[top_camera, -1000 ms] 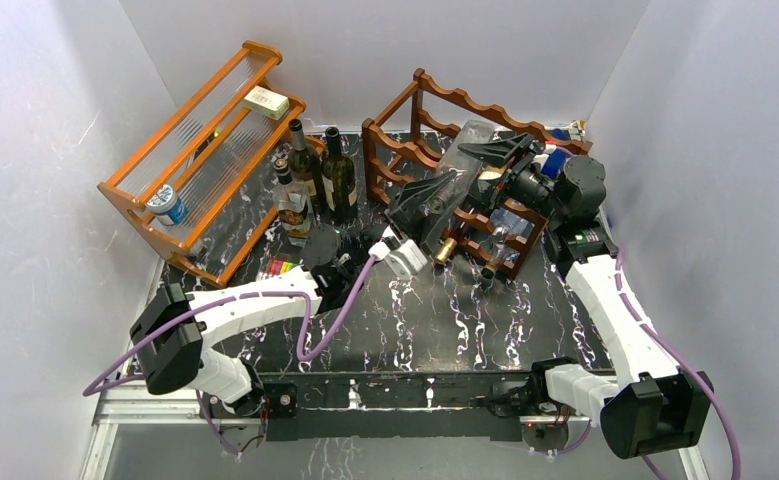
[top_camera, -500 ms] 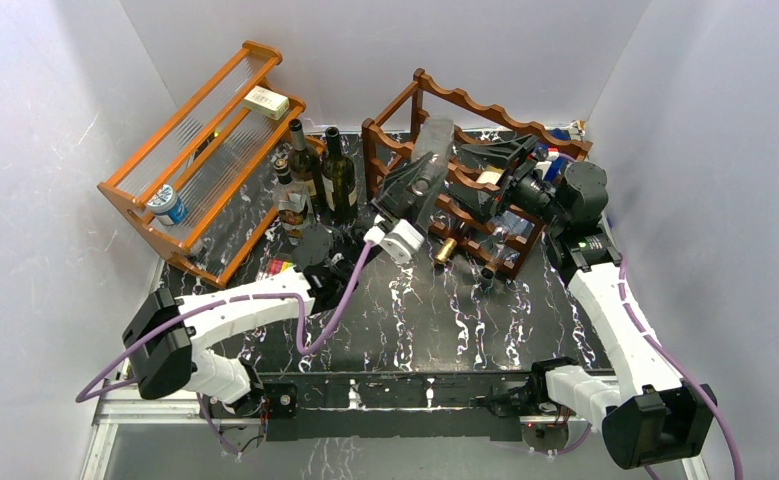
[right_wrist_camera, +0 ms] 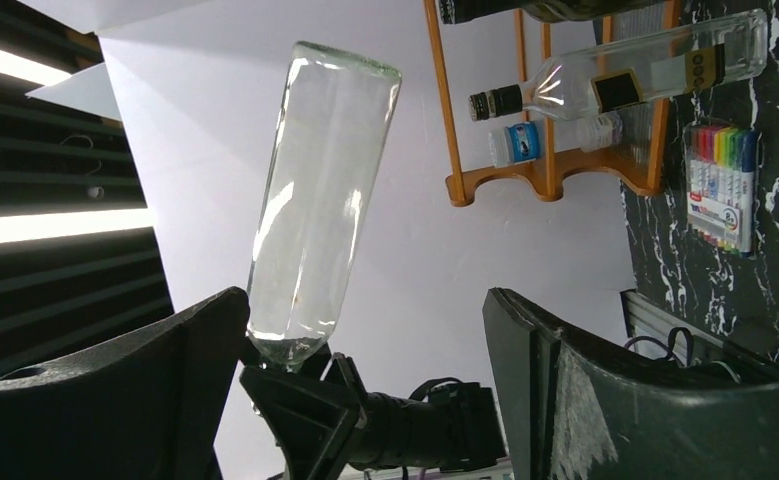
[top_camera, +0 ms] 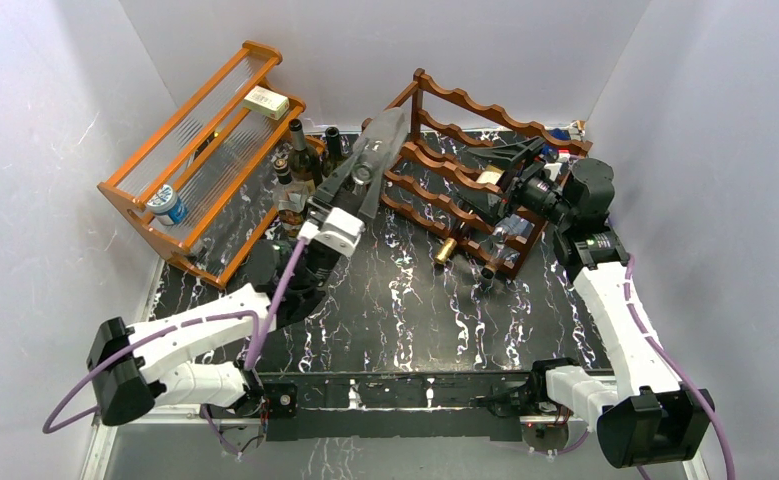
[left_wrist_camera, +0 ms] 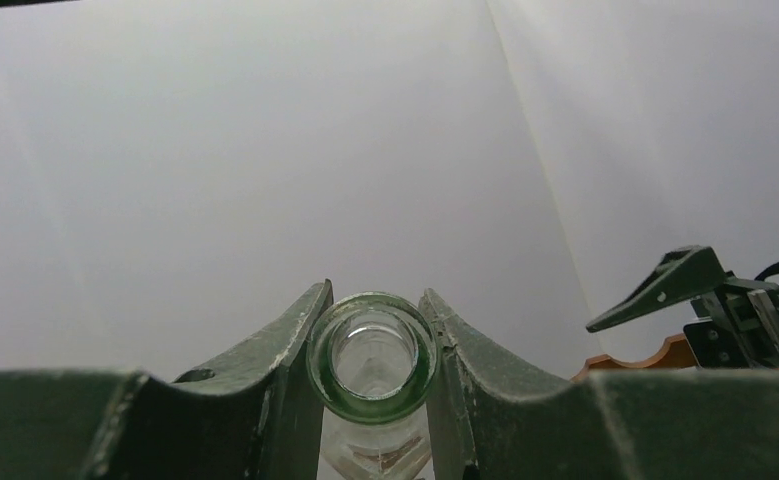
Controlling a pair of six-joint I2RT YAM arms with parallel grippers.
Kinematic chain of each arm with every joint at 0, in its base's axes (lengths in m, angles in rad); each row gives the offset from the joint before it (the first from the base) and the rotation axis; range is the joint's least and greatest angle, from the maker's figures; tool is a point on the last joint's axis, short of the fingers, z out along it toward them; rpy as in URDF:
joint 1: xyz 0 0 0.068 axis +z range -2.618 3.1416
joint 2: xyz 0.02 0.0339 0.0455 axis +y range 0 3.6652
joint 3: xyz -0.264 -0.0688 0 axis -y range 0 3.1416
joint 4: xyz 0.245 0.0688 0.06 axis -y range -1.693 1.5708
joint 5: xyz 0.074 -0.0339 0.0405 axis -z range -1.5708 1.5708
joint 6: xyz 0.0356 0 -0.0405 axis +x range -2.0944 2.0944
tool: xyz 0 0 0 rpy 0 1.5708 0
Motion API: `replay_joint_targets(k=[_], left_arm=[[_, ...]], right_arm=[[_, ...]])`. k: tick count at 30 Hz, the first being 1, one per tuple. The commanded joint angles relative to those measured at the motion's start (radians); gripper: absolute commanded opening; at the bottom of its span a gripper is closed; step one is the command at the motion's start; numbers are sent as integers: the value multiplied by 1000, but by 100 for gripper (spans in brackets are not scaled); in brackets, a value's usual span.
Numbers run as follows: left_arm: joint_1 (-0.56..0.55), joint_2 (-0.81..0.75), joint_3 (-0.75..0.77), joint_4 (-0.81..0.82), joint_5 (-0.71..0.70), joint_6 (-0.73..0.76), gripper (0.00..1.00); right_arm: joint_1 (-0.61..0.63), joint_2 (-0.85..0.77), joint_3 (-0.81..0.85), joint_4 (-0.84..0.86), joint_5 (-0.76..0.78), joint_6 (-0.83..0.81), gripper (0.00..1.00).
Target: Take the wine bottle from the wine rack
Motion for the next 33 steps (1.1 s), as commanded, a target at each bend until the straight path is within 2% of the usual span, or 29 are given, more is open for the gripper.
replay_joint_targets(k=[1,8,10,14,18,21,25,29,33], left_arm=[[0,-128,13,-26,-86,-72,0],[-1,-284,3,-434,-120,-269,0],[0,-321,12,-601,-138,-339,0],[-1,-355,30,-871,-152,-454,0],[0,-359,22,-1058,-232,-545,0],[0,-346,9,-1140,-335,-575,0],[9,-310,1,-1170,-393,-575,0],[94,-276,-2,-1140,-309,-627,0],[271,-213,25,-1136,-162,-714,0]], right_arm=[[-12,-20,80,-17,-22,-101,98],[-17,-2,138,-33,-55,-256,98],[-20,9,162,-55,-74,-314,98],[-26,28,190,-63,-142,-444,98],[-32,42,228,-145,-187,-607,98],[-36,46,268,-286,-184,-763,98],[-37,31,319,-480,-75,-989,98],[-36,3,386,-631,88,-1156,98],[-37,-40,440,-703,229,-1263,98]])
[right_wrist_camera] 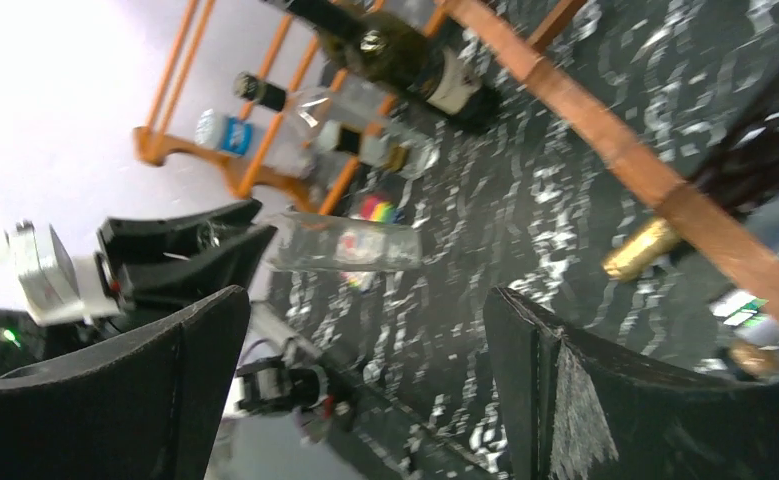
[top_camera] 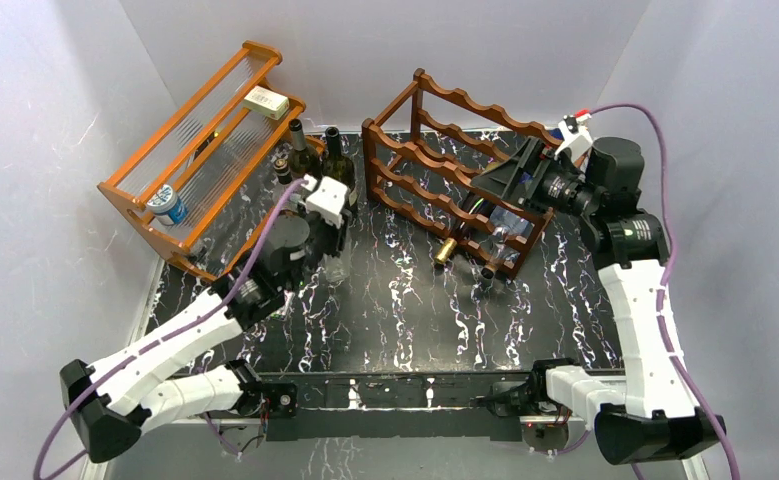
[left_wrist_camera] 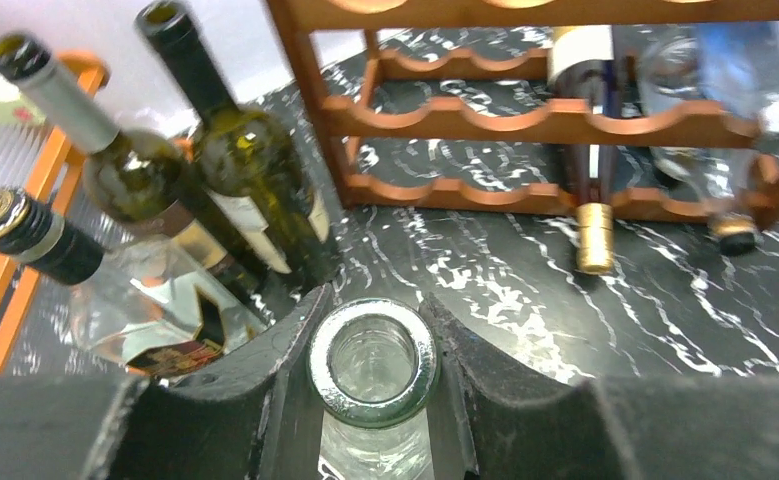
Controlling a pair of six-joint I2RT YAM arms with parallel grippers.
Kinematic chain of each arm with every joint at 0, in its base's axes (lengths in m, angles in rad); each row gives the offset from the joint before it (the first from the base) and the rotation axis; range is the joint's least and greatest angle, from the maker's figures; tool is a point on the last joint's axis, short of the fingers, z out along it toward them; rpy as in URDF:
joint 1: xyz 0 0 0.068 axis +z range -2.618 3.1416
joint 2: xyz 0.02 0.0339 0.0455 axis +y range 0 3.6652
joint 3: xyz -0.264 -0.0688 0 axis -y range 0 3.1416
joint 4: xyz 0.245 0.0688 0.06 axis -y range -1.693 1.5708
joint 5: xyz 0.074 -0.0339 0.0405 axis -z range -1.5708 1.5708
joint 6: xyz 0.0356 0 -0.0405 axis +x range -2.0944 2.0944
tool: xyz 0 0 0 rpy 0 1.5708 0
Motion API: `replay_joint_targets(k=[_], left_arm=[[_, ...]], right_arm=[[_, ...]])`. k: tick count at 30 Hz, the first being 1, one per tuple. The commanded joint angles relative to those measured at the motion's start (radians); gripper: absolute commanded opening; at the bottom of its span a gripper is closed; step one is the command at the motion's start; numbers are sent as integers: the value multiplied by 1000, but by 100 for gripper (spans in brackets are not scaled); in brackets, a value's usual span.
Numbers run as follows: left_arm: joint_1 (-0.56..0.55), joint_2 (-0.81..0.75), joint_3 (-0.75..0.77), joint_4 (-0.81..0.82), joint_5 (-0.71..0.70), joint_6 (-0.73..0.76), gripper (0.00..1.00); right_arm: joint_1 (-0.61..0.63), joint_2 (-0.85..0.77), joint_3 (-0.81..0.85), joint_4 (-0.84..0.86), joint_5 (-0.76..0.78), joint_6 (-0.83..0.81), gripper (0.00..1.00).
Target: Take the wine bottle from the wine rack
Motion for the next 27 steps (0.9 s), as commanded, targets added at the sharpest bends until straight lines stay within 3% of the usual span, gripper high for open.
replay_joint_targets(k=[1,6,11,21,27], left_arm=[[180,49,50,71,134,-99,0],[238,161,106,127,147,-67,0],[304,242,142,146,163,-89,0],[382,301,78,293,270,-101,0],[391,277,-69,442,252,-58,0]], right_arm=[[-6,-81,97,-111,200,-215,98],[-5,-148,90,-102,316,-249,98],[-4,-172,91,-86,334,-253,98],[-4,-152,98,-89,321,-223,98],[-4,-132,105,-98,322,-214,98]])
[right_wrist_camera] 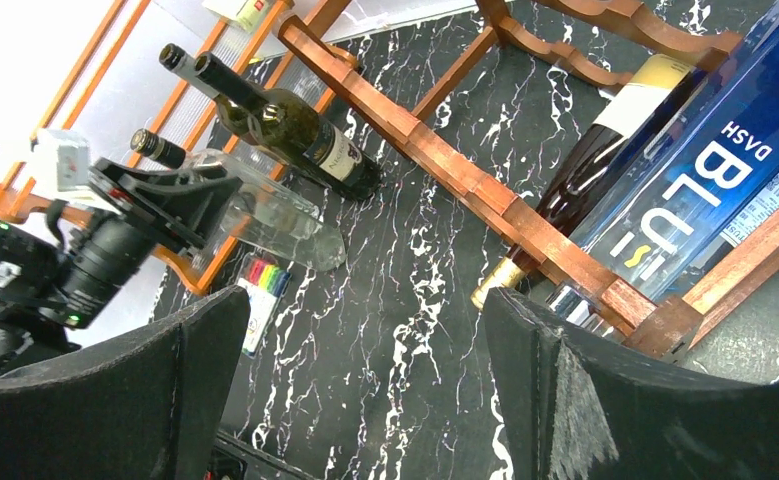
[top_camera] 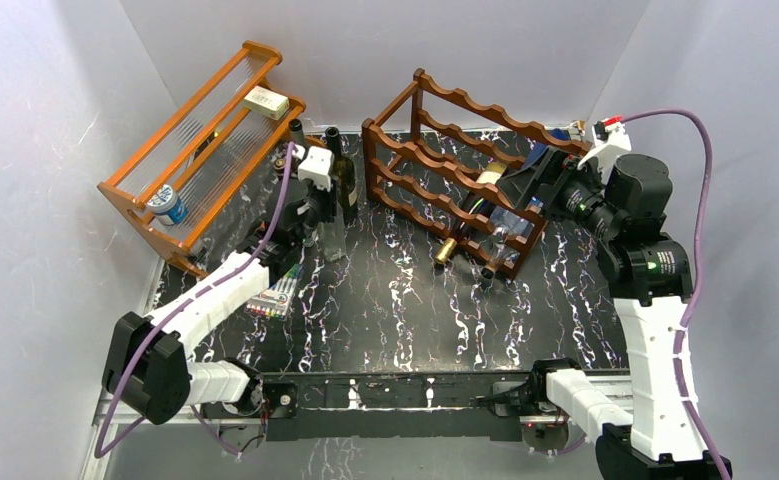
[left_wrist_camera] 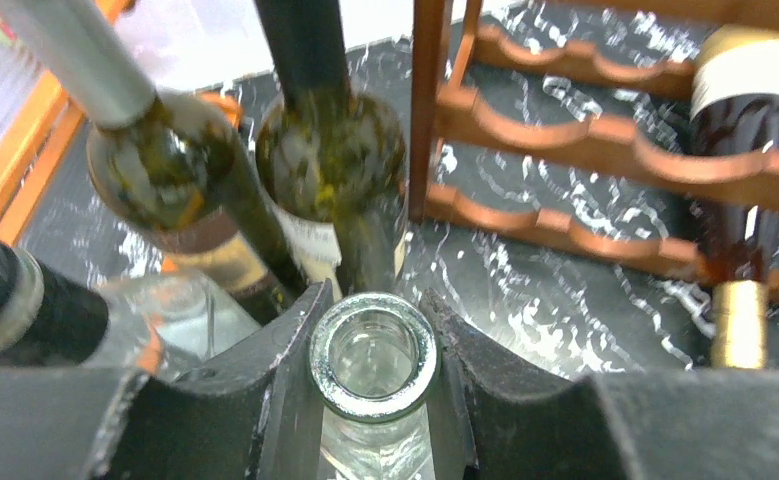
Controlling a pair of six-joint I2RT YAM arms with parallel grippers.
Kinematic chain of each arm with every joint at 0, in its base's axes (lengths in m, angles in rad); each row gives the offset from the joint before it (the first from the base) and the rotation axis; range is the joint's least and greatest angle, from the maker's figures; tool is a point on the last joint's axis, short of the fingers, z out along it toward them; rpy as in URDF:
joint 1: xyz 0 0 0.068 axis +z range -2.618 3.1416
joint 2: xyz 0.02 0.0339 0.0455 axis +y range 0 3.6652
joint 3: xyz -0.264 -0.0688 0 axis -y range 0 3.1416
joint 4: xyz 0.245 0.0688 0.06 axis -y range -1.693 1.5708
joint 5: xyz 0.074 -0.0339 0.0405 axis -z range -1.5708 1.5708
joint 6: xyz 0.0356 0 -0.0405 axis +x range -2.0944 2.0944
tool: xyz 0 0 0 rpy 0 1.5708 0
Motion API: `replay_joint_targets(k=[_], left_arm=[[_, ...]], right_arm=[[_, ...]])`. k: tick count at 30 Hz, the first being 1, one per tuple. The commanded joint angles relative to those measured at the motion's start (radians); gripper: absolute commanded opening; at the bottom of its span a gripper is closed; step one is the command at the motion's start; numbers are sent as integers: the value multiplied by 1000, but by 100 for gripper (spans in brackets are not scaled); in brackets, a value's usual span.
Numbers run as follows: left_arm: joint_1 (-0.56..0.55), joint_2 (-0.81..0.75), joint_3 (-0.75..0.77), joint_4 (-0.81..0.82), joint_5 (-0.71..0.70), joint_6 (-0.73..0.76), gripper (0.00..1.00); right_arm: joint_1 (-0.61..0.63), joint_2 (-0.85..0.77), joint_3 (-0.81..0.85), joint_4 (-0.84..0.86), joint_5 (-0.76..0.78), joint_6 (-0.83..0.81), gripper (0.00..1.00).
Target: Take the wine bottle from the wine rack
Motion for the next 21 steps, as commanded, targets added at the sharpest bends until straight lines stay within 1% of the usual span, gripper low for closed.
replay_joint_targets(k=[1,4,7,8,9,10,13,14,15,17,21], left_arm=[[9,-43,-90,177,10,40,0],[9,-30,-94,148,-1,49,0],[9,-25,-106,156,-24,41,0],[9,-26,-107,150,-29,36,4],[10,-28,-105,141,-33,32,10],[9,-34,-104,136,-42,31,18],[10,-65,-109,133,-57,21,55],[9,-76,-111,131,-51,19,64],[10,-87,-113,129,-47,16,71],[10,-103,-116,127,-41,8,81],[10,-122,-106,107,-34,3,93]], right_arm=[[-6,6,50,22,15,5,98],[-5,19,54,19,17,12,98],[-5,27,42,32,19,26,98],[-5,33,41,34,18,36,98],[-4,42,42,33,15,46,98],[-4,50,45,32,6,57,98],[-4,72,54,31,-25,84,98],[-4,73,52,32,-28,91,98],[-4,74,49,32,-28,95,98],[-4,72,40,33,-27,99,98],[-5,68,26,35,-22,99,98]])
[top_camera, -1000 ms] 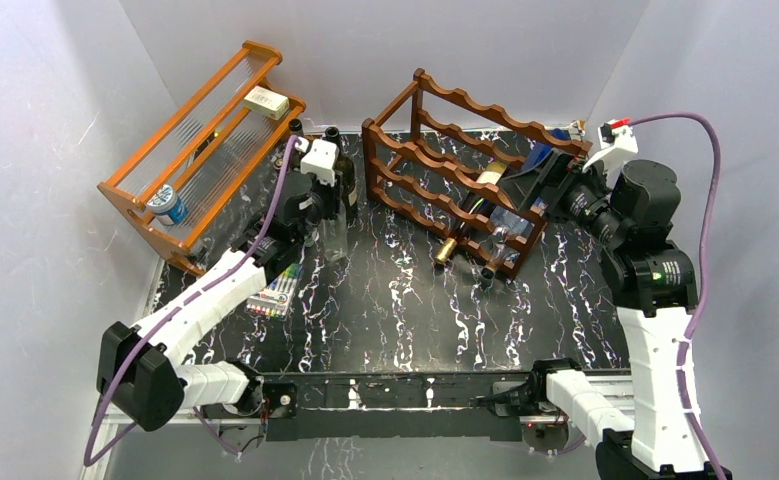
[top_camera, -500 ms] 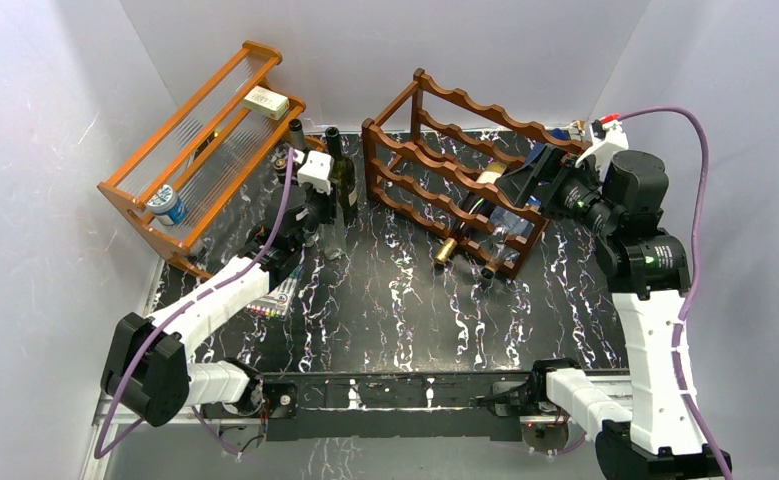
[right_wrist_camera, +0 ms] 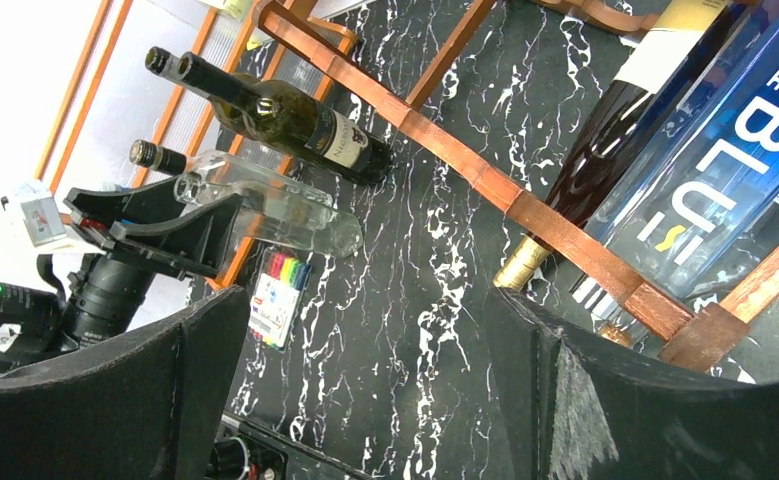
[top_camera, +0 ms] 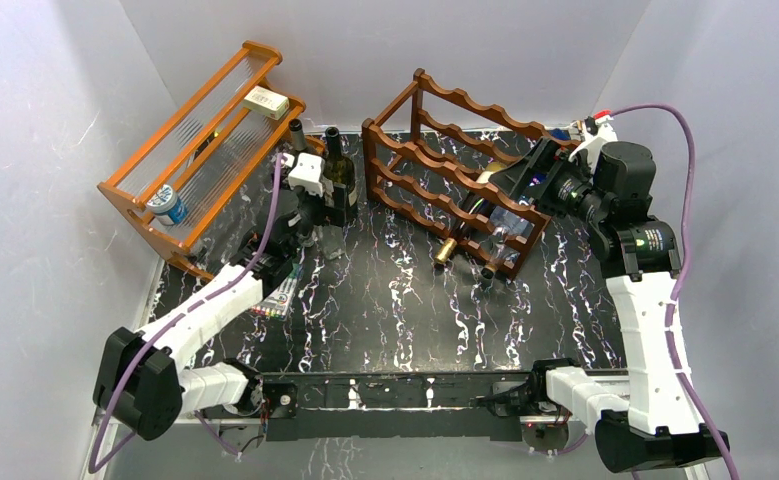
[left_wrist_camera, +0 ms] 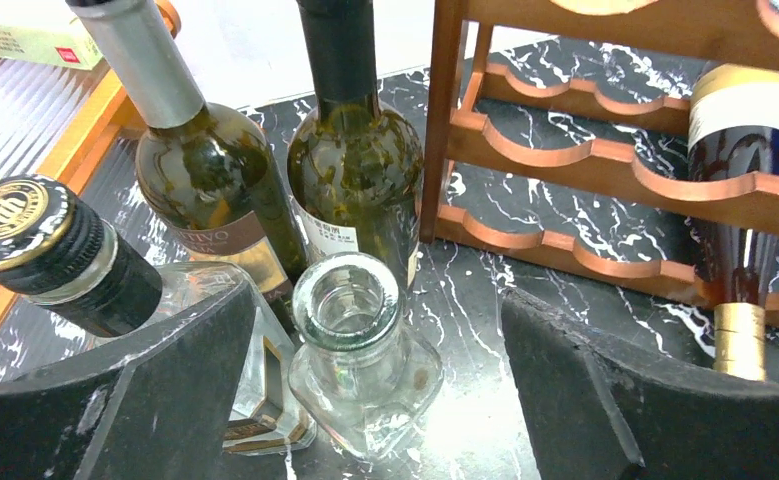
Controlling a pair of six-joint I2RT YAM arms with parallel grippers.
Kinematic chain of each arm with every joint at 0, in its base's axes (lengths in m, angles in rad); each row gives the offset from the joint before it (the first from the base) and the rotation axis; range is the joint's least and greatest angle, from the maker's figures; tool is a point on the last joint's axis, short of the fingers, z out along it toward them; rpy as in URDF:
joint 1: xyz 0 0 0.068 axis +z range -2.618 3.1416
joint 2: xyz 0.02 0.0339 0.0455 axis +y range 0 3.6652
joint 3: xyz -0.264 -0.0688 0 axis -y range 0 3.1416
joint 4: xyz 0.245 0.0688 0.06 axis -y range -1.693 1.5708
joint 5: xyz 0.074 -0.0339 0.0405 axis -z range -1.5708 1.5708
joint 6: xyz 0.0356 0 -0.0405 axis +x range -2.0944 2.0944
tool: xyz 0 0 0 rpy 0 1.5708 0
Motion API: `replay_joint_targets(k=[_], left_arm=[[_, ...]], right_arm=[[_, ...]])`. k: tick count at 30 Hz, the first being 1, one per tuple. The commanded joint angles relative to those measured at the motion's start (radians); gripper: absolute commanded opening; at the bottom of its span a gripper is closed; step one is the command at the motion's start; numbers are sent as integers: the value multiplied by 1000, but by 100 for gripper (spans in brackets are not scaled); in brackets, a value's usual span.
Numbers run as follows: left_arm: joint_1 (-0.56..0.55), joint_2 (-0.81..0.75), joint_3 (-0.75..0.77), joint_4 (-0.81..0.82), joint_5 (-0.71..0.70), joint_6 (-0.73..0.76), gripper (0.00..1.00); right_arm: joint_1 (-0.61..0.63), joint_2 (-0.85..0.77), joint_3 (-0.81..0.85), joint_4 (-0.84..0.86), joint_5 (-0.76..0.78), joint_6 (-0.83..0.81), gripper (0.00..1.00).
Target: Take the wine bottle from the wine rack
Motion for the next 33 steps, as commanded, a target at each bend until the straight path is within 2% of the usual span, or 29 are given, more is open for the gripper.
replay_joint_targets(k=[1,9,18,26,33], left_arm=[[2,-58,17,-4,2,-14,96],[2,-136,14,4,32,-6,98],[-2,-266,-37,80,88,-9,98],[-26,-310,-33,51,174,-25,98],[-52,-306,-18,22,170,3,98]], right_arm=[[-4,-16,18,42,-10,11,98],[-5,-12,16,34,-3,-13,98],[-5,-39,28,-38,87,-100,98],[-5,-69,57,-82,274,-154,98],[-5,72,183,-201,546,-177,98]])
